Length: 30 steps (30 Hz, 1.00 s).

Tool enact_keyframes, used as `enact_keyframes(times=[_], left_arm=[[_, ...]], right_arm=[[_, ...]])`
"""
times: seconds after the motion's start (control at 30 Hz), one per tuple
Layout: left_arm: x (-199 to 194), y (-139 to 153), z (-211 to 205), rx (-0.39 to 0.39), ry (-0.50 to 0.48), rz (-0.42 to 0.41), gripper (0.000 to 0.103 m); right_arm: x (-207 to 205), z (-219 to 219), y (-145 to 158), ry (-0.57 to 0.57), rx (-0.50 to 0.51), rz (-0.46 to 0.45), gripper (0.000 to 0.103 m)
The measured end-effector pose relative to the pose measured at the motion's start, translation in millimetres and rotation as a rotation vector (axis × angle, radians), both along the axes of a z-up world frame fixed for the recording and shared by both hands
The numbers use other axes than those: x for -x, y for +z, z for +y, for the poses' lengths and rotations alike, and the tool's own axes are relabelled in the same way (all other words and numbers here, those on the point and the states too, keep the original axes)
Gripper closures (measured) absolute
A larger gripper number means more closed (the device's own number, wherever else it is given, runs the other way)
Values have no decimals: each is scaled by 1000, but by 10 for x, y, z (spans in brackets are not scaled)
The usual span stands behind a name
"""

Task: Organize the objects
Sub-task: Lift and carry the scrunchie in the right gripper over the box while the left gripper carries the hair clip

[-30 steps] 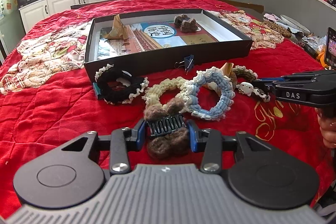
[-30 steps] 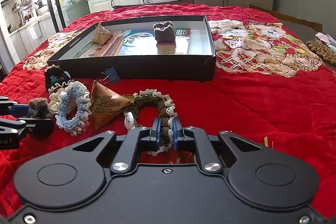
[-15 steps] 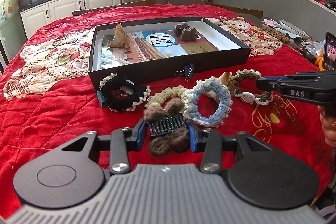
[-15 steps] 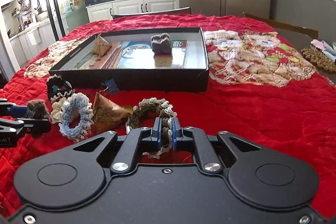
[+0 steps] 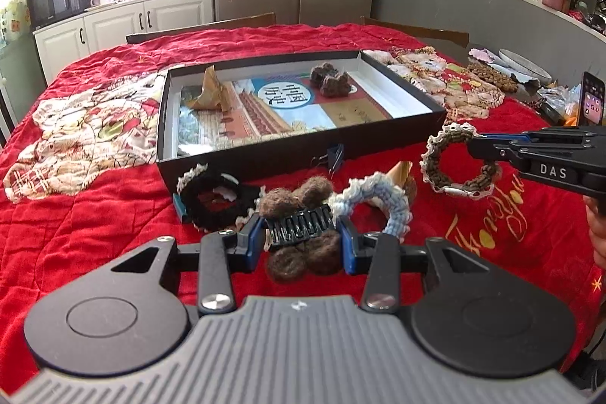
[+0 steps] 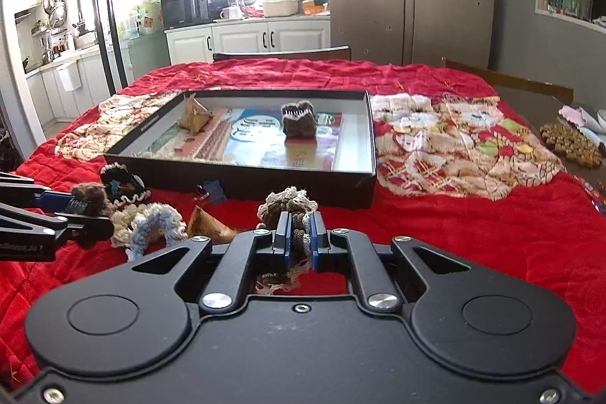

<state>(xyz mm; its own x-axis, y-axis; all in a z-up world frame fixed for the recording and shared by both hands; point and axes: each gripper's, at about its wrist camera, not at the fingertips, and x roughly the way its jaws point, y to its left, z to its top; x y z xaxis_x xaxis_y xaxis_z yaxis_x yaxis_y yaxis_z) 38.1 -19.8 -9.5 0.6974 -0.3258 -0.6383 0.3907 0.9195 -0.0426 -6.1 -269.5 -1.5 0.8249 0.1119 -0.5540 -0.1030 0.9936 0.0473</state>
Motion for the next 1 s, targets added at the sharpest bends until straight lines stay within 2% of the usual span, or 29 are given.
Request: enact_keyframes(times=[0.63, 1.0], left_arm=[[-348, 237, -23, 11, 28, -67, 59], [-619, 330, -94, 16, 50, -89, 59]], right_arm=[[-138, 136, 350, 26, 6, -97, 94], [-402, 147, 526, 14, -10, -137, 94]])
